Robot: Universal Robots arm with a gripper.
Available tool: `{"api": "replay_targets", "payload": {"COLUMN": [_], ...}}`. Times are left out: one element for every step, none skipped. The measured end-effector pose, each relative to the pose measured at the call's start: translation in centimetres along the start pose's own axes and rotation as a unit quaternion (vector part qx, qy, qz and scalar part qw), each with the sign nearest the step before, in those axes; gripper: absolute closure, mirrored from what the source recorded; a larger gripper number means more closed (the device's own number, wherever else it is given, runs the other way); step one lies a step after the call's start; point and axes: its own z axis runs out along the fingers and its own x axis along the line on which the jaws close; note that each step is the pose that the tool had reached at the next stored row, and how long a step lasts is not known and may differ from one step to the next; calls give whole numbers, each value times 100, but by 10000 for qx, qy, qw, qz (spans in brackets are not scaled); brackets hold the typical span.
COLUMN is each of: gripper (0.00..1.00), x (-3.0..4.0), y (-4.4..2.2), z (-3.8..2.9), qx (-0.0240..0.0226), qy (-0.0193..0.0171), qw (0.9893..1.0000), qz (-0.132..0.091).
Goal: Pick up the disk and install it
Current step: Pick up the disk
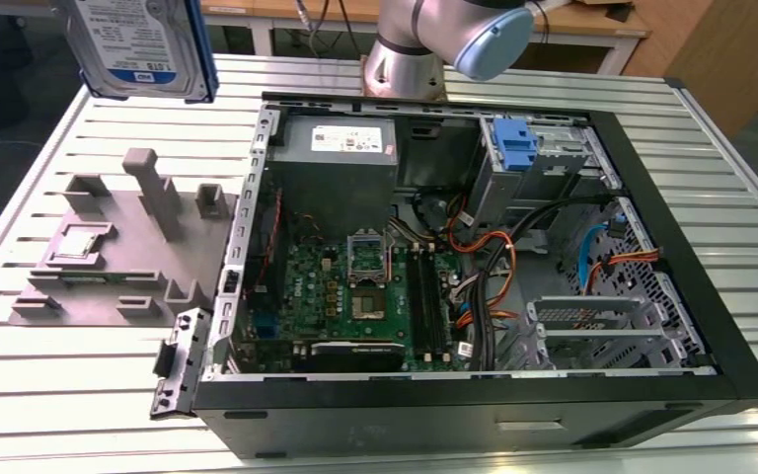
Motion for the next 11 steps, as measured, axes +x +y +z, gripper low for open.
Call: {"api": "replay_targets", "payload": {"gripper": [63, 63, 63, 63, 63, 63, 63, 63, 63, 63, 63], "x": [0, 0, 0, -1, -1, -1, -1, -1, -1, -1, -1], "y": [-3, -7, -10, -13, -17, -20, -24, -27, -30, -34, -37], "z": [0, 0, 0, 0, 0, 0, 0, 0, 0, 0, 0], "qx": [0, 0, 0, 0, 0, 0, 0, 0, 0, 0, 0], "qy": [0, 0, 0, 0, 0, 0, 0, 0, 0, 0, 0], "qw": [10000, 10000, 10000, 10000, 10000, 10000, 10000, 10000, 10000, 10000, 10000], "qz": [0, 0, 0, 0, 0, 0, 0, 0, 0, 0, 0]}}
